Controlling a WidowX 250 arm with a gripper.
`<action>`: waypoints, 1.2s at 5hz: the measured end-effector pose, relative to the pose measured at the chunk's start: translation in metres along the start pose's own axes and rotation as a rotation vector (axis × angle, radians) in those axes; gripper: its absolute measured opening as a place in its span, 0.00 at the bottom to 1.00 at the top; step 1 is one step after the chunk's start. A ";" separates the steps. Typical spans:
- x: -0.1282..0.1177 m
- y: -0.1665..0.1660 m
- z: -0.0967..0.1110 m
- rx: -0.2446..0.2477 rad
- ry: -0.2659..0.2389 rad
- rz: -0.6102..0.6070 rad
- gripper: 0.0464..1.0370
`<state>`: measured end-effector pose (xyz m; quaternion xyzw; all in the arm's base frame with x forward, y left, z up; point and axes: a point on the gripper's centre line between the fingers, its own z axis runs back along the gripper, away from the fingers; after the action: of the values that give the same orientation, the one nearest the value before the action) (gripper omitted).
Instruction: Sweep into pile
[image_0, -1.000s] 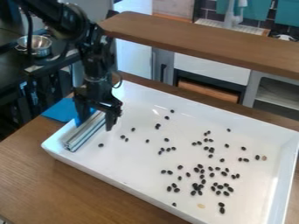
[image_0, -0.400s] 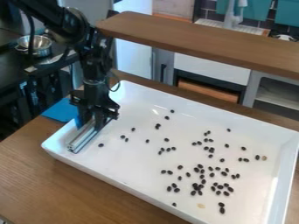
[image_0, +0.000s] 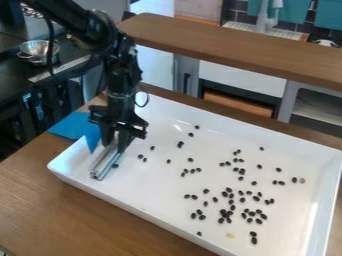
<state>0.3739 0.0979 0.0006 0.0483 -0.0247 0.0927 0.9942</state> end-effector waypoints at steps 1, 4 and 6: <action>0.002 -0.019 0.002 -0.002 0.011 0.010 0.31; -0.009 -0.076 0.005 0.010 0.033 0.007 0.31; -0.015 -0.114 0.009 0.013 0.041 -0.005 0.31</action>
<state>0.3804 -0.0172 -0.0021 0.0527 -0.0037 0.0914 0.9944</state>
